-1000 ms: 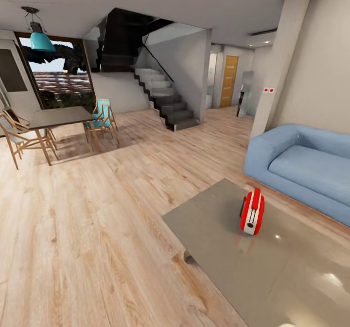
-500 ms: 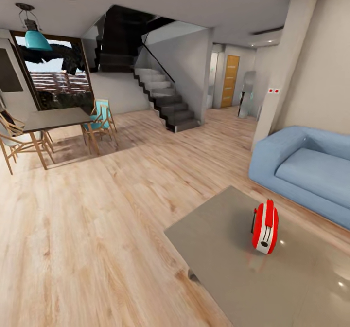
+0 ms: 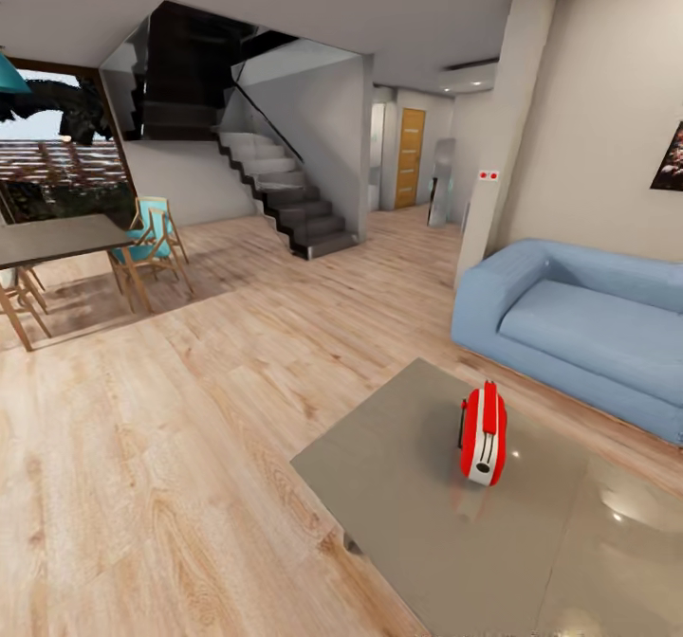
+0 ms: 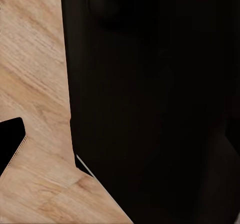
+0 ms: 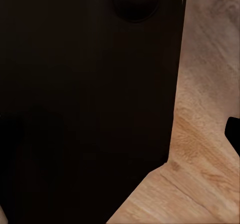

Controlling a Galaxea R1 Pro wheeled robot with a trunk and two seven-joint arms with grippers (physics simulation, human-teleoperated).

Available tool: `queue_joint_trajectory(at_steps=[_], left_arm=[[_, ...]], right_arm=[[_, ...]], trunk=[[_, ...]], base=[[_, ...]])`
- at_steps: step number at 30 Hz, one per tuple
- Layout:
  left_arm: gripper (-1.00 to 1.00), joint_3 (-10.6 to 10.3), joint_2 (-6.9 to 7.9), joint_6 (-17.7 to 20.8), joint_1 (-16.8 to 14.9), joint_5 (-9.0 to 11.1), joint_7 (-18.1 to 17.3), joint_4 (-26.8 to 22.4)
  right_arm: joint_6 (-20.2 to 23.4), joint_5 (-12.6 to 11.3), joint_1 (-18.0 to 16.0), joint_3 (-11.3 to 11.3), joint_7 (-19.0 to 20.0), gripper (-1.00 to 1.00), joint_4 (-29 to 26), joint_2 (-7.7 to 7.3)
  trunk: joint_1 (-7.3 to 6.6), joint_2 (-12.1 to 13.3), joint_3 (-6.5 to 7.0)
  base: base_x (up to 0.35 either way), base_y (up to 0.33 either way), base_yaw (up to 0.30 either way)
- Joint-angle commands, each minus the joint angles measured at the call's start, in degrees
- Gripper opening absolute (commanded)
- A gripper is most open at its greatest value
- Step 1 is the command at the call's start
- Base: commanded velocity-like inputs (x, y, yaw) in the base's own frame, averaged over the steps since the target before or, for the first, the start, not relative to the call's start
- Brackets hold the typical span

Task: Turn on the radio receiver that's on the table in the living room.

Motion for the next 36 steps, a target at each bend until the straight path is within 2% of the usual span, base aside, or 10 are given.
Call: queue_joint_trajectory(at_steps=[1,12,36], left_arm=[[1.0,0.0,0.0,0.0,0.0,0.0,0.0,0.0],[1.0,0.0,0.01,0.0,0.0,0.0,0.0,0.0],[1.0,-0.1,0.0,0.0,0.0,-0.1,-0.2,0.1]], right_arm=[[0.0,0.0,0.0,0.0,0.0,1.0,0.0,0.0],[0.0,0.0,0.0,-0.1,0.0,1.0,0.0,-0.01],[-0.2,0.0,0.0,0.0,0.0,1.0,0.0,-0.01]], trunk=[[0.0,0.0,0.0],[0.0,0.0,0.0],[0.0,0.0,0.0]], base=[[0.001,0.0,-0.283],[0.013,0.012,-0.257],[0.259,0.182,-0.035]])
